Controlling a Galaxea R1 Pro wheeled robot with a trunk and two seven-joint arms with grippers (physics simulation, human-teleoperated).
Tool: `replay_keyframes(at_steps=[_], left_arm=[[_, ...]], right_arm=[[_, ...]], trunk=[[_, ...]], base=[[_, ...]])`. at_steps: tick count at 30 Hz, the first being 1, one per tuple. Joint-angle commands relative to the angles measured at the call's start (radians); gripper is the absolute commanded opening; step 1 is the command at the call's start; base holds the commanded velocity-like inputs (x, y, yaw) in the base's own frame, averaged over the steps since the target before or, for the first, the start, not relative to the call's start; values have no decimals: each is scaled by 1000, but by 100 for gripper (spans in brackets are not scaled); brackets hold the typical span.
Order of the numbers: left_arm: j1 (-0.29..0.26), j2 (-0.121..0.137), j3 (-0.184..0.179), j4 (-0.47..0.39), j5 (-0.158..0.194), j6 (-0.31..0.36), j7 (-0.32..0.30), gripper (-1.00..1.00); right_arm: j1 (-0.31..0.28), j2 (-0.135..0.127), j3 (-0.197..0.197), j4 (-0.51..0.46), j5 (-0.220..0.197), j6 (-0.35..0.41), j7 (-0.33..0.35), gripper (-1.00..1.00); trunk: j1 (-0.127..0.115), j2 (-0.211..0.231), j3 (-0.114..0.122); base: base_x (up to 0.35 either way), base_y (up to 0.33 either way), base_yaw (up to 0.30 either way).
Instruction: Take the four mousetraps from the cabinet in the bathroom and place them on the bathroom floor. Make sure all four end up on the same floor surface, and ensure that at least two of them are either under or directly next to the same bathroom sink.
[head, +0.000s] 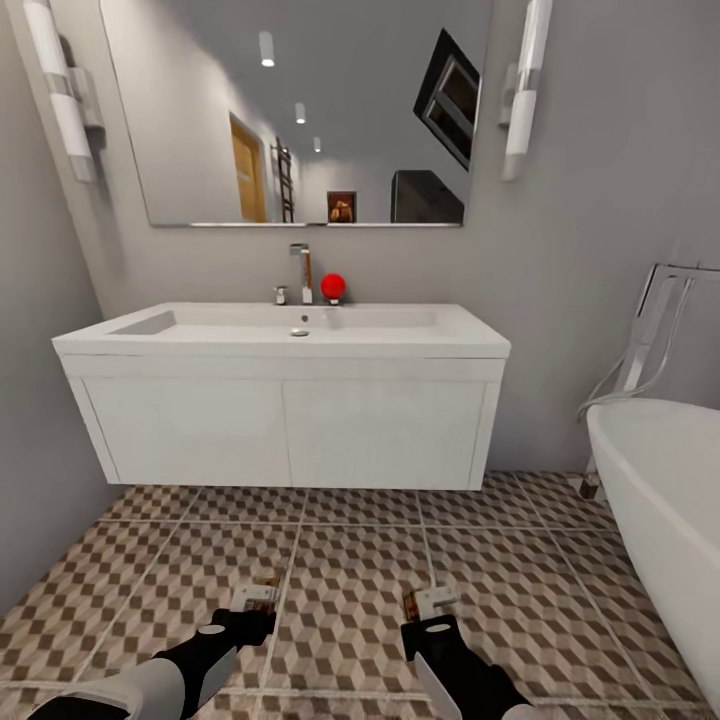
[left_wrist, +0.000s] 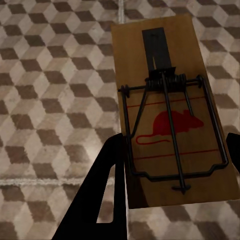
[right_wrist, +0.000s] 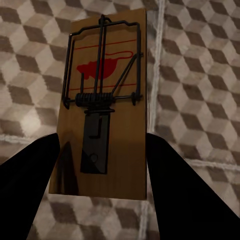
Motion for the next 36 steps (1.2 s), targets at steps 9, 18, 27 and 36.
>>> replay_keyframes(at_steps=[9, 18, 27, 36], left_arm=[[-1, 0, -9, 1, 8, -4, 5, -100], [-1, 0, -9, 1, 8, -6, 5, -100], [-1, 0, -9, 1, 8, -9, 5, -100], [-1, 2, -9, -1, 2, -37, 5, -100]], right_arm=[[-1, -31, -5, -3, -13, 5, 141, -100], [-1, -41, -26, -3, -13, 1, 157, -100], [-1, -42, -27, 8, -10, -59, 155, -100], [0, -41, -30, 30, -9, -151, 85, -100]], trunk=[[4, -3, -36], [8, -5, -71], [11, -6, -98], [11, -6, -98]], base=[[0, 0, 0], [0, 0, 0], [0, 0, 0], [0, 0, 0]])
